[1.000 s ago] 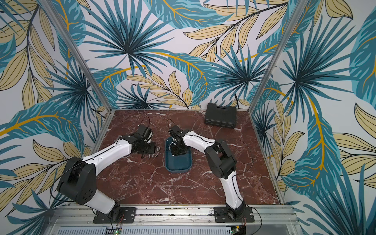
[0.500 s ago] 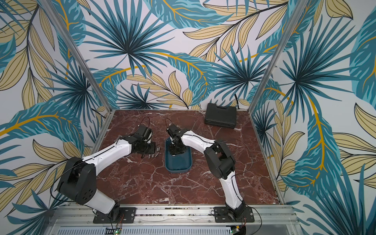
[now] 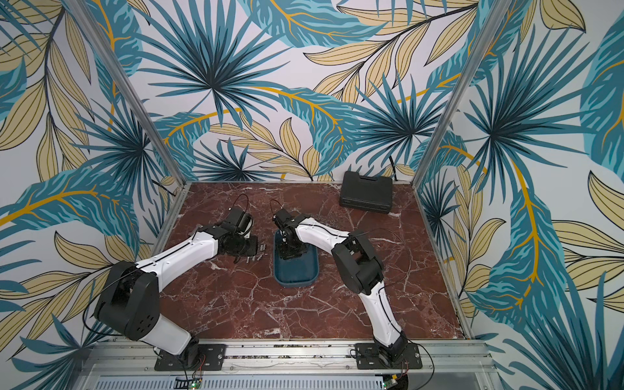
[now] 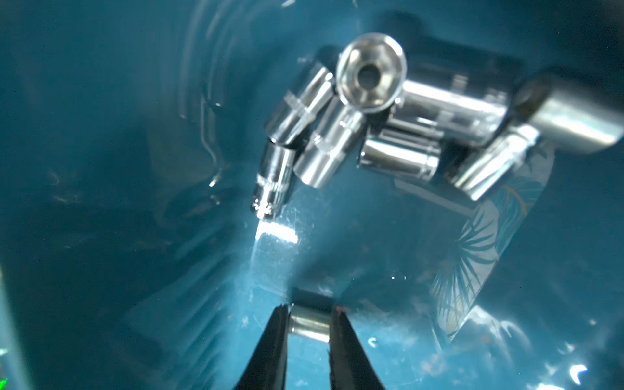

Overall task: Take out the socket from the storage box
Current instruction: Pick up the socket head from the storage box.

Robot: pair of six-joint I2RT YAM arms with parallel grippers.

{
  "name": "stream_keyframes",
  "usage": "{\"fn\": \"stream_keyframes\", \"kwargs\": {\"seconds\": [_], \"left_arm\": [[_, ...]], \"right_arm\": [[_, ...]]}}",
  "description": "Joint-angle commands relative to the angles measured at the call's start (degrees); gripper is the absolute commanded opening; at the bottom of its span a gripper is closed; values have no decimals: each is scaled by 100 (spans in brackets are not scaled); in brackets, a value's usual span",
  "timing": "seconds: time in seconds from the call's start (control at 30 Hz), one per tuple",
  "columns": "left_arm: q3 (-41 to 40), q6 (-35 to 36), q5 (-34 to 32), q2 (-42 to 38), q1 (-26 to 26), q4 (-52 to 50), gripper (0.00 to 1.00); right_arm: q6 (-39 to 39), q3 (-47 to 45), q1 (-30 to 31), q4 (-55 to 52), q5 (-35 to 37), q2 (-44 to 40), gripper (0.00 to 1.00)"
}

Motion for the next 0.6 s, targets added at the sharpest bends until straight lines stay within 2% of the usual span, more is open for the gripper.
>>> {"fn": "stream_keyframes", "kwargs": {"seconds": [0.0, 0.57], "left_arm": [[-147, -28, -76, -195, -17, -2, 28], [-26, 5, -20, -114, -17, 6, 28]], "right_arm": [[-11, -28, 33, -181, 182, 61, 18], [-30, -211, -376, -217, 365, -1036, 15]]}}
